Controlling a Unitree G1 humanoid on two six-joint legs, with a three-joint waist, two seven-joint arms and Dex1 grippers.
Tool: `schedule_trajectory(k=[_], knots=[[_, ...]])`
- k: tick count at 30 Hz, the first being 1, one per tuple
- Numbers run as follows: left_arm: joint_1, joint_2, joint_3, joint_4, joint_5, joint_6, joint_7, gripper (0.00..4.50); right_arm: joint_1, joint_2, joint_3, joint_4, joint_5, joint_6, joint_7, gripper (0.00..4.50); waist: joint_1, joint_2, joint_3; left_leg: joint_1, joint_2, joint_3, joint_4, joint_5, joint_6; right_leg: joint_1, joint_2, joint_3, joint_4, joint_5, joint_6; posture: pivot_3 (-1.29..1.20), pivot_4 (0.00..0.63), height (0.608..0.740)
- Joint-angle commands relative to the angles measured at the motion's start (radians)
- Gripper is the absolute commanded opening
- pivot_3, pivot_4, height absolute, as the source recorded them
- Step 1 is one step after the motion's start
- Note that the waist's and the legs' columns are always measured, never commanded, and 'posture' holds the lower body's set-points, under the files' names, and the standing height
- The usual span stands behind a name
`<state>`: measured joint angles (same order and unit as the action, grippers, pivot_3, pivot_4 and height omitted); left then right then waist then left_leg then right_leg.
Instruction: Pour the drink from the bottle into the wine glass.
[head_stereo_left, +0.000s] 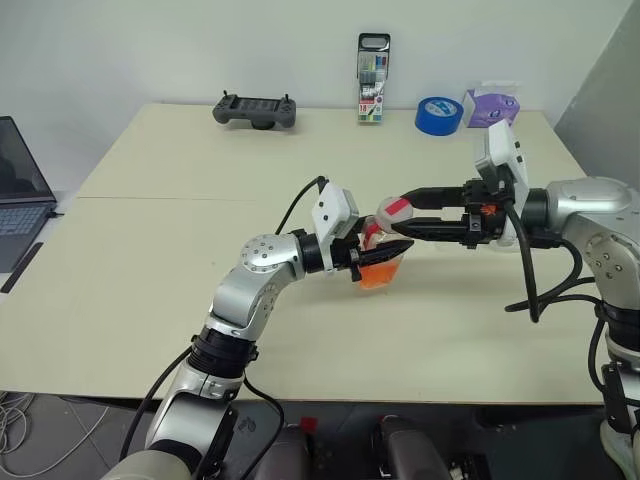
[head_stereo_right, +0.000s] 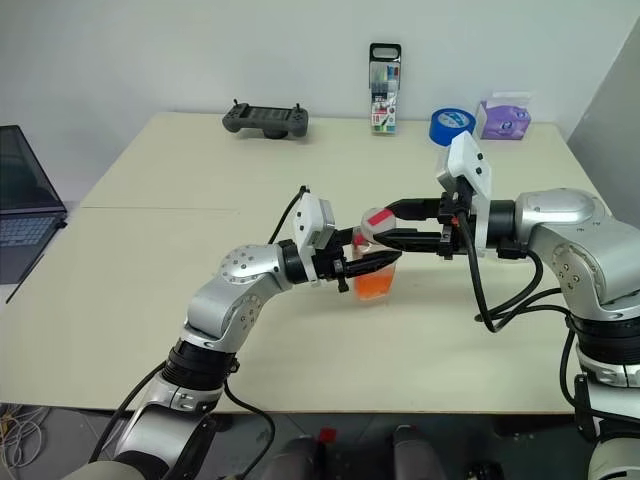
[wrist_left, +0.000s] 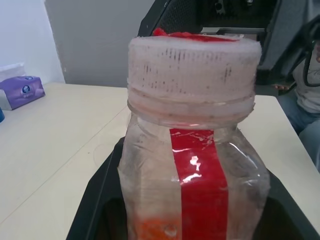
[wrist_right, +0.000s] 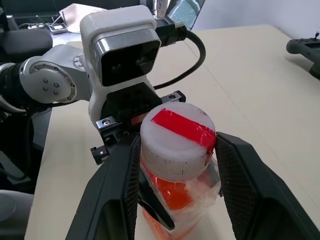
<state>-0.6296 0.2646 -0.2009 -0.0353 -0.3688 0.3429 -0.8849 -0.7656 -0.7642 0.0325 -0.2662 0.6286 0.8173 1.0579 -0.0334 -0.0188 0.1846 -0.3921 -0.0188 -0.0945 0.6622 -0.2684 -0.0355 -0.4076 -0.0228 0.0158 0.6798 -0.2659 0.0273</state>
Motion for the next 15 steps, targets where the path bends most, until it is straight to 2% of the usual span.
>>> schedule_trajectory(k=[1, 2, 9, 15], knots=[[-0.024, 0.005, 0.062, -0.022, -0.007, -0.004, 0.046, 1.82, -0.020, 0.008, 0.051, -0.030, 0.040, -0.019, 0.108, 1.87, 0.002, 0.000, 0.000, 0.000, -0.001, -0.001, 0.000, 0.000, 0.000, 0.000, -0.001, 0.000, 0.000, 0.000, 0.000, 0.00, 0.150, 0.740], [-0.025, 0.005, 0.062, -0.022, -0.008, -0.004, 0.045, 1.82, -0.028, 0.012, 0.052, -0.018, 0.039, -0.020, 0.109, 1.87, 0.002, 0.000, 0.000, -0.001, -0.001, -0.001, 0.000, 0.000, 0.000, 0.000, -0.002, 0.001, -0.001, 0.000, 0.000, 0.00, 0.150, 0.740], [-0.039, -0.001, 0.057, -0.002, -0.009, -0.008, 0.039, 1.82, -0.052, 0.028, 0.027, 0.006, 0.021, -0.037, 0.070, 4.42, 0.005, 0.000, 0.000, -0.001, -0.004, -0.003, 0.000, 0.000, 0.000, 0.000, -0.005, 0.000, -0.002, 0.000, 0.000, 0.00, 0.150, 0.740], [-0.046, -0.011, 0.047, 0.006, -0.009, -0.014, 0.034, 1.81, -0.065, 0.057, -0.014, -0.019, 0.008, 0.001, -0.059, 4.50, 0.005, 0.000, 0.000, -0.002, -0.004, -0.003, 0.000, 0.000, 0.000, 0.000, -0.005, 0.000, -0.002, 0.000, 0.000, 0.00, 0.150, 0.740]])
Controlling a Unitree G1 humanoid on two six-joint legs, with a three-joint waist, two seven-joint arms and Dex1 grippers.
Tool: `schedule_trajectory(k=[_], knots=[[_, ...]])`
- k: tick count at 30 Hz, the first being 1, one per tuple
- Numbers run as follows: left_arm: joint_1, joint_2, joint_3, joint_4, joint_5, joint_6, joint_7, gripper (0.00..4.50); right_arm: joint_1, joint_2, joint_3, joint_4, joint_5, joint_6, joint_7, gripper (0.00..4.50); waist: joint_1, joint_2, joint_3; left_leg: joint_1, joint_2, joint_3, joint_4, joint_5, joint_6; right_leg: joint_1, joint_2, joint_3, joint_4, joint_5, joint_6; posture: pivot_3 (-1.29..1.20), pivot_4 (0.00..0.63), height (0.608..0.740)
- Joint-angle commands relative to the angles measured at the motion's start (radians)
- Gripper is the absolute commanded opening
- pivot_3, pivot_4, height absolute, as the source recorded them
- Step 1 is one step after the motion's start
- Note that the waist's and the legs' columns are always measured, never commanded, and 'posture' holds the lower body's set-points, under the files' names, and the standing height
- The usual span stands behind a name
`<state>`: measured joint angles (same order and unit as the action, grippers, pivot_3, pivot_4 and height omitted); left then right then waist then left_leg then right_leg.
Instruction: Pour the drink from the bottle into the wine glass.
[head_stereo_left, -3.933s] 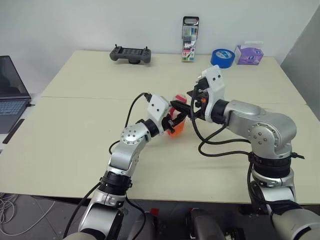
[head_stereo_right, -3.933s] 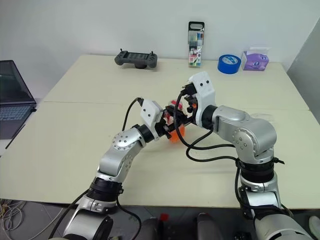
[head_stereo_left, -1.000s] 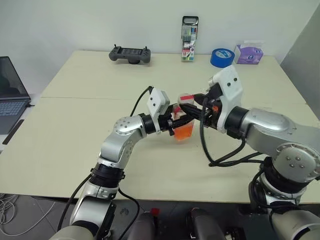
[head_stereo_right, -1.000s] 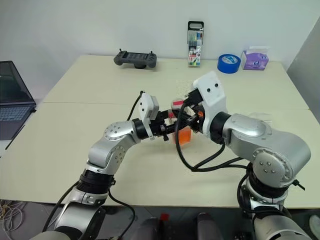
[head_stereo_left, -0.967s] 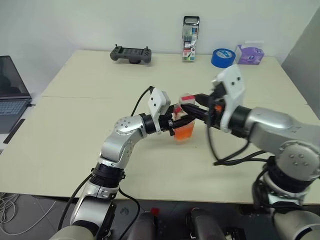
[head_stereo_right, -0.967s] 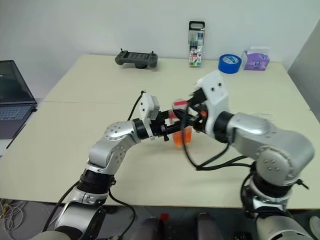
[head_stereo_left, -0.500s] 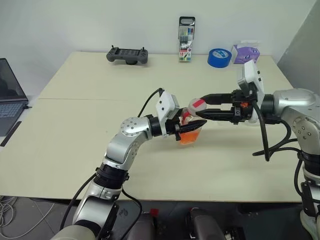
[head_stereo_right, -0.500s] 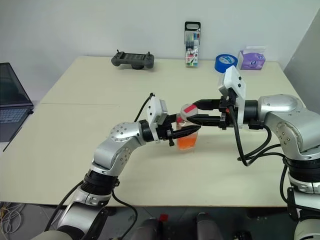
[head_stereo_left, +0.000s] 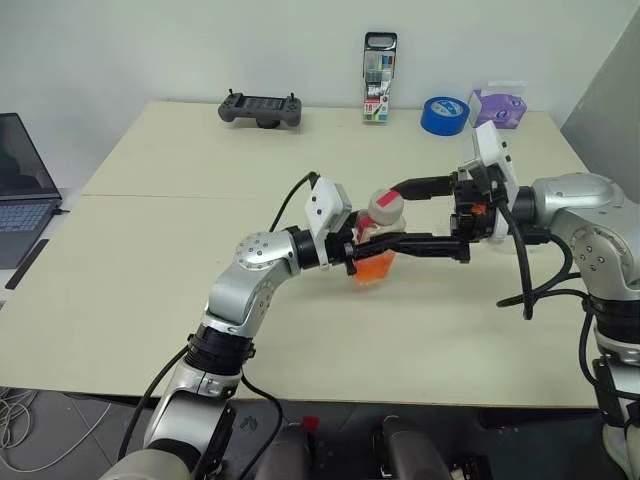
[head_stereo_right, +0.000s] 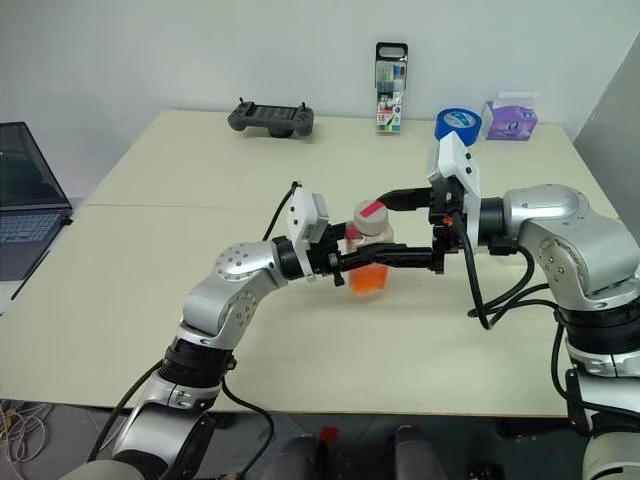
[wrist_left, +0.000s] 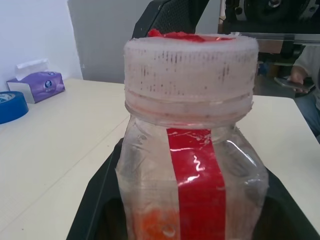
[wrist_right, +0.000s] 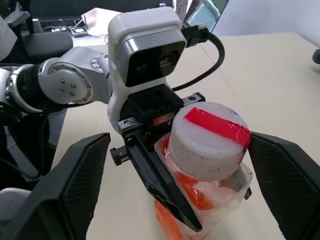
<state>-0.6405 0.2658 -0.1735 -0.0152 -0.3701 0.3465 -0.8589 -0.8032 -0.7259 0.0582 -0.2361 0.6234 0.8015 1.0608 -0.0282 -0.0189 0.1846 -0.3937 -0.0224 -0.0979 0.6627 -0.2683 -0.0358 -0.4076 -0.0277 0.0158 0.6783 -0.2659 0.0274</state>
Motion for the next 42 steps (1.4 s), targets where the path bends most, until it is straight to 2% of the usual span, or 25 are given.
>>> schedule_trajectory(k=[1, 7, 16, 27, 42], knots=[[-0.035, -0.014, 0.020, -0.012, -0.007, -0.018, 0.007, 1.81, -0.029, 0.028, -0.047, -0.059, 0.014, 0.027, -0.092, 4.50, 0.000, 0.000, 0.000, 0.000, 0.000, 0.000, 0.000, 0.000, 0.000, 0.000, 0.000, 0.000, 0.000, 0.000, 0.000, 0.00, 0.150, 0.740], [-0.037, -0.019, 0.019, -0.001, -0.003, -0.024, 0.004, 1.81, -0.016, 0.102, -0.080, -0.119, 0.008, 0.071, -0.272, 4.50, 0.000, 0.000, 0.000, 0.000, 0.000, -0.001, 0.000, 0.000, 0.000, 0.000, 0.000, 0.000, 0.000, 0.000, 0.000, 0.00, 0.150, 0.740], [-0.031, -0.016, 0.020, -0.007, -0.002, -0.021, 0.003, 1.81, 0.006, 0.172, -0.051, -0.167, -0.010, 0.115, -0.424, 4.50, 0.000, 0.000, 0.000, 0.000, 0.000, -0.001, 0.000, 0.000, 0.000, 0.000, 0.000, 0.000, 0.001, 0.000, 0.000, 0.00, 0.150, 0.740], [-0.026, -0.018, 0.020, -0.010, 0.000, -0.023, 0.009, 1.81, -0.012, 0.195, -0.038, -0.115, -0.056, 0.121, -0.488, 4.50, -0.001, 0.000, 0.000, 0.000, 0.000, 0.000, 0.000, 0.000, 0.000, 0.000, 0.000, 0.000, 0.001, 0.000, 0.000, 0.00, 0.150, 0.740], [-0.024, -0.014, 0.023, -0.008, 0.003, -0.021, 0.005, 1.80, 0.072, 0.076, -0.135, -0.173, 0.026, 0.173, -0.445, 4.50, -0.001, 0.000, 0.000, 0.000, 0.000, 0.000, 0.000, 0.000, 0.000, 0.000, 0.000, 0.000, 0.001, 0.000, 0.000, 0.00, 0.150, 0.740]])
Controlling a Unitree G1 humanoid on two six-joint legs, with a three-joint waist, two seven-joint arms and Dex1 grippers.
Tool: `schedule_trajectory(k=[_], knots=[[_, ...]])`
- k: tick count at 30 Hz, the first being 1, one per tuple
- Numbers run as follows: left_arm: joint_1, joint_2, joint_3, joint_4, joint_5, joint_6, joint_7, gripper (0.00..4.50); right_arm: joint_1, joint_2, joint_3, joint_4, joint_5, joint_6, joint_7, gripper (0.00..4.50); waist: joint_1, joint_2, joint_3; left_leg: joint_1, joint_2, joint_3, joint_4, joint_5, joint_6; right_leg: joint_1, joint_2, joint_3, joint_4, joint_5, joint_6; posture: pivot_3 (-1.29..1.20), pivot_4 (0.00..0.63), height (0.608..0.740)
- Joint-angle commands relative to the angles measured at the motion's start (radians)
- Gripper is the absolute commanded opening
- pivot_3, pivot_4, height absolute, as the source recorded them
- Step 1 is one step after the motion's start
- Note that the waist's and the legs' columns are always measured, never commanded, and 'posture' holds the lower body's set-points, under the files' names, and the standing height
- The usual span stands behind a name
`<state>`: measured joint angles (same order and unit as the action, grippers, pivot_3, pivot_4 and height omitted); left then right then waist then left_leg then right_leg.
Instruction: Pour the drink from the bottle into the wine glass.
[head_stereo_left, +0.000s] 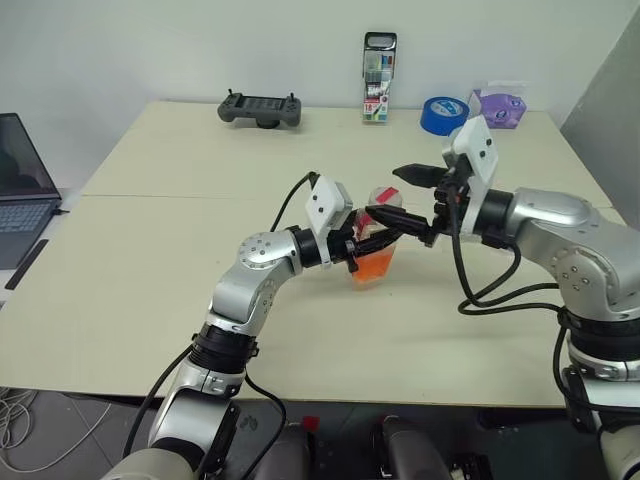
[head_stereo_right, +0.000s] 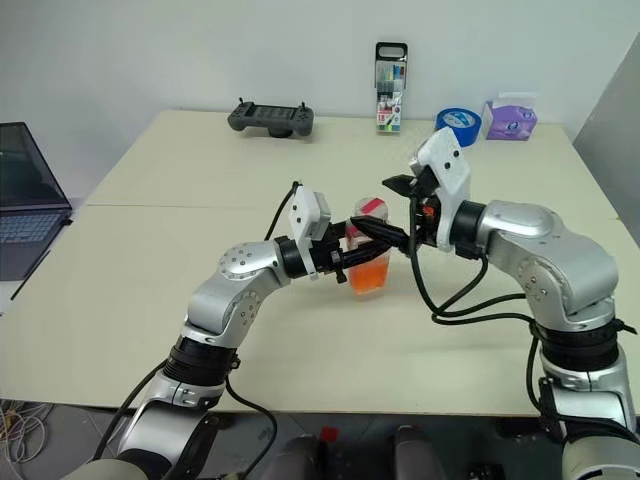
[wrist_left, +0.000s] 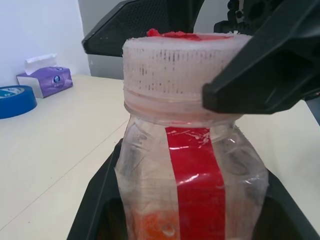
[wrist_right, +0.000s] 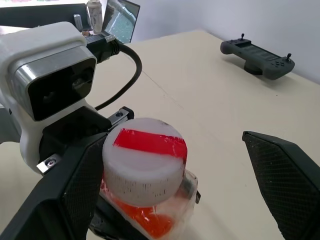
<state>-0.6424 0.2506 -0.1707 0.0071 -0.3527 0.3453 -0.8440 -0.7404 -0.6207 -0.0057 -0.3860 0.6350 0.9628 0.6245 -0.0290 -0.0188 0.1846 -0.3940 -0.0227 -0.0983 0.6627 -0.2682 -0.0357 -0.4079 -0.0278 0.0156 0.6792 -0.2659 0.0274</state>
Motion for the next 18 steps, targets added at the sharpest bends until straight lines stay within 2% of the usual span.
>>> schedule_trajectory(k=[1, 8, 15, 18], knots=[[-0.024, 0.001, 0.020, -0.028, -0.013, -0.020, -0.011, 1.80, 0.014, -0.034, -0.079, -0.027, 0.022, 0.015, -0.010, 4.50, 0.000, 0.000, 0.000, 0.000, 0.000, 0.000, 0.000, 0.000, 0.000, 0.000, 0.000, 0.000, 0.000, 0.000, 0.000, 0.00, 0.150, 0.740], [-0.026, 0.007, 0.019, -0.023, -0.010, -0.024, -0.020, 1.80, 0.036, -0.021, -0.131, -0.137, 0.148, 0.096, -0.044, 4.50, 0.000, 0.000, 0.000, 0.000, 0.000, 0.000, 0.000, 0.000, 0.000, 0.000, 0.000, 0.000, 0.000, 0.000, 0.000, 0.00, 0.150, 0.740], [-0.050, -0.004, 0.040, 0.033, 0.016, -0.077, 0.015, 1.80, 0.035, 0.141, -0.141, -0.301, 0.161, 0.281, -0.368, 4.50, 0.001, 0.000, 0.000, 0.000, 0.000, -0.002, 0.000, 0.000, 0.000, 0.000, 0.000, 0.000, 0.001, 0.000, 0.000, 0.00, 0.150, 0.740], [-0.067, -0.014, 0.040, 0.063, 0.020, -0.098, 0.011, 1.80, 0.033, 0.210, -0.101, -0.353, 0.068, 0.344, -0.531, 4.50, 0.001, 0.000, 0.000, 0.000, 0.000, -0.002, 0.000, 0.000, 0.000, 0.000, 0.000, 0.000, 0.001, 0.000, 0.000, 0.00, 0.150, 0.740]])
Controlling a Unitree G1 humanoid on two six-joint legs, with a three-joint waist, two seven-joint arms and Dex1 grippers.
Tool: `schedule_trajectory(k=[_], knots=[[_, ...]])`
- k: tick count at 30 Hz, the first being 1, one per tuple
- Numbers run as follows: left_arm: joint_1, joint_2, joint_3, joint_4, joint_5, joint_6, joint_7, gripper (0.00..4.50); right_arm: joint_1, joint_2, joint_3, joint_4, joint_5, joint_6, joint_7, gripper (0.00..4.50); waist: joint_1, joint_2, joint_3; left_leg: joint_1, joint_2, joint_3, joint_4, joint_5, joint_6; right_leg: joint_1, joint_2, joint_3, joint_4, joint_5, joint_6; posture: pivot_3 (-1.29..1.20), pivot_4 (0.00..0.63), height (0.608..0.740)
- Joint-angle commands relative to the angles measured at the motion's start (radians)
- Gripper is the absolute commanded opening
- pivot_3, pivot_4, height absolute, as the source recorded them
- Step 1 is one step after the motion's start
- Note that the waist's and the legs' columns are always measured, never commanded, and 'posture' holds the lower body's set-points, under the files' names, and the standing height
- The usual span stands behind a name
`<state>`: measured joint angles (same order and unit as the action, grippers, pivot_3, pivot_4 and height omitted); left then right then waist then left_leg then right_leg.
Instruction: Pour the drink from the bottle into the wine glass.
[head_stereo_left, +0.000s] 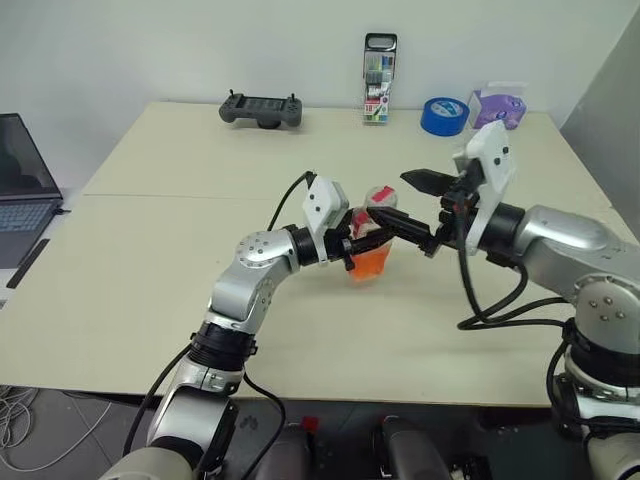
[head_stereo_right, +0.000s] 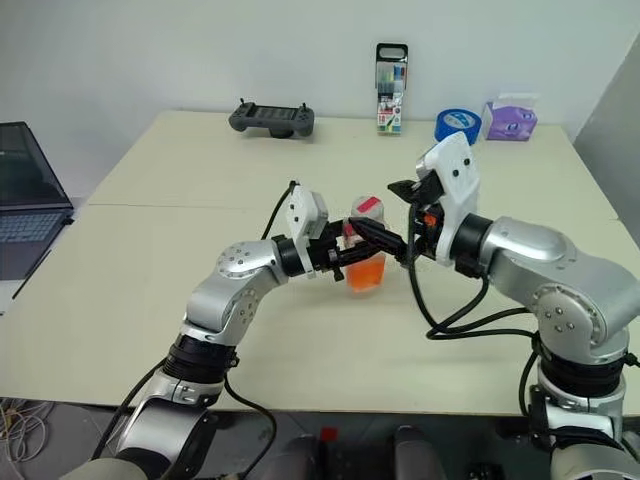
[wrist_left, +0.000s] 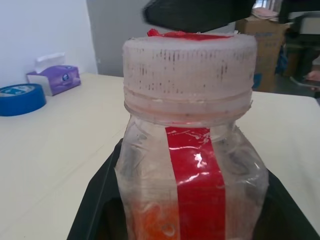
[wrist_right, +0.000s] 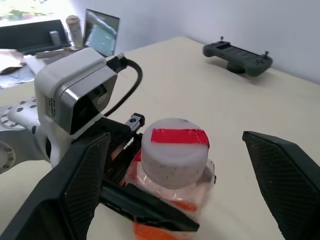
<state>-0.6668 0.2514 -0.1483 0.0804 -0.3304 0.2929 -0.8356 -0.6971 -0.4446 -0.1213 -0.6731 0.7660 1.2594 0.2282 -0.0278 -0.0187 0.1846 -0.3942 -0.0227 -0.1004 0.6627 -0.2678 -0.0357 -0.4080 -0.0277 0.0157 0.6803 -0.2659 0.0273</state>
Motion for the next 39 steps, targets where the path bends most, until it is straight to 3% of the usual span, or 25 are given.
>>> schedule_trajectory(k=[1, 11, 19, 22, 28, 36, 39], knots=[[-0.047, -0.019, 0.017, -0.002, -0.002, -0.051, -0.001, 1.80, -0.008, 0.062, 0.015, -0.076, -0.087, 0.060, -0.180, 4.50, 0.000, 0.000, 0.000, 0.000, 0.000, 0.000, 0.000, 0.000, 0.000, 0.000, 0.000, 0.000, 0.000, 0.000, 0.000, 0.00, 0.150, 0.740], [-0.060, -0.035, 0.007, 0.040, 0.007, -0.080, -0.026, 1.80, -0.034, 0.308, 0.037, -0.129, -0.201, 0.133, -0.387, 4.50, -0.002, 0.000, 0.000, -0.001, 0.000, 0.001, -0.001, 0.000, 0.000, -0.002, 0.000, 0.000, 0.000, 0.000, 0.000, 0.00, 0.150, 0.740], [-0.051, -0.038, 0.004, 0.030, 0.016, -0.080, -0.033, 1.80, -0.048, 0.355, 0.092, -0.144, -0.290, 0.147, -0.423, 4.50, -0.003, 0.001, 0.000, -0.001, 0.000, 0.001, -0.001, 0.000, 0.000, -0.002, 0.000, 0.000, 0.000, 0.000, 0.000, 0.00, 0.150, 0.740], [-0.046, -0.039, 0.004, 0.025, 0.017, -0.078, -0.030, 1.80, -0.036, 0.362, 0.098, -0.144, -0.311, 0.153, -0.417, 3.93, -0.004, 0.001, 0.000, -0.001, 0.000, 0.002, -0.001, 0.000, 0.000, -0.002, 0.000, 0.000, 0.000, 0.000, 0.000, 0.00, 0.150, 0.740], [-0.044, -0.036, 0.006, 0.025, 0.019, -0.080, -0.029, 1.80, -0.019, 0.382, 0.094, -0.141, -0.316, 0.207, -0.392, 1.89, -0.004, 0.001, 0.000, -0.001, 0.000, 0.001, -0.001, 0.000, 0.000, -0.002, 0.001, 0.000, 0.000, 0.000, 0.000, 0.00, 0.150, 0.740], [-0.045, -0.037, 0.009, 0.027, 0.024, -0.081, -0.026, 1.79, -0.033, 0.381, 0.093, -0.142, -0.339, 0.221, -0.367, 1.83, -0.004, 0.001, 0.000, -0.001, 0.000, 0.001, -0.001, 0.000, 0.000, -0.002, 0.001, 0.000, 0.000, 0.000, 0.000, 0.00, 0.150, 0.740], [-0.047, -0.039, 0.010, 0.029, 0.024, -0.080, -0.027, 1.79, -0.025, 0.262, 0.083, -0.091, -0.324, 0.149, -0.264, 1.83, -0.004, 0.001, 0.000, -0.001, 0.000, 0.001, -0.001, 0.000, 0.000, -0.002, 0.001, 0.000, 0.000, 0.000, 0.000, 0.00, 0.150, 0.740]])
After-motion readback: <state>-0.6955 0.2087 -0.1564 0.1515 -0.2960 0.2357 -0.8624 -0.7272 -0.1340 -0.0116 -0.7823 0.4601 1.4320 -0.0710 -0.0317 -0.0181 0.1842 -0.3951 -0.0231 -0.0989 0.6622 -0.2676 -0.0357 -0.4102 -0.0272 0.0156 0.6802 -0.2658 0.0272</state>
